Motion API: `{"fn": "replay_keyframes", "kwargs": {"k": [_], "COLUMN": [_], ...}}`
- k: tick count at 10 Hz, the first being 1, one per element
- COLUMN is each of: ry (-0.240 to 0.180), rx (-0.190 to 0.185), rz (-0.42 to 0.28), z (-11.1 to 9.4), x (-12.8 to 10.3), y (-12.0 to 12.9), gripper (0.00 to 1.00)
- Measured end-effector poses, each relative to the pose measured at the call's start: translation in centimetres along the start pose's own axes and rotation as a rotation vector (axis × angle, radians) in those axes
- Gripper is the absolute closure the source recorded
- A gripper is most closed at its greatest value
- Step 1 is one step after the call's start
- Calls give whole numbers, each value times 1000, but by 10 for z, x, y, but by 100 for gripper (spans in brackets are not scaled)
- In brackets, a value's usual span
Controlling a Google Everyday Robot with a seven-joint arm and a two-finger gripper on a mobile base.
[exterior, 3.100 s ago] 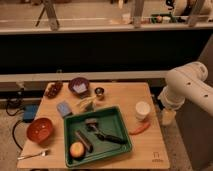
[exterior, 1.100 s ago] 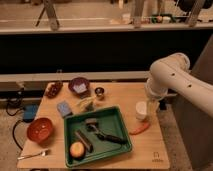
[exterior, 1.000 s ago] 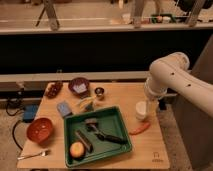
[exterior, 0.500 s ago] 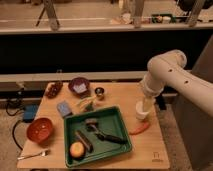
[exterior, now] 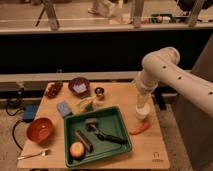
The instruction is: Place banana in tray
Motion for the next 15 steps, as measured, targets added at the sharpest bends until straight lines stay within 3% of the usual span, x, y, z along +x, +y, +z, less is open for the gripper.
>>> {"fn": "replay_keyframes", "kwargs": {"k": [9, 11, 15], "ry": [-54, -56, -76], "rx": [7, 4, 5], "rz": [-143, -166, -243], "z": [17, 19, 30], "x": [-55, -58, -93], "y": [-32, -34, -49], "gripper": [20, 20, 20]}}
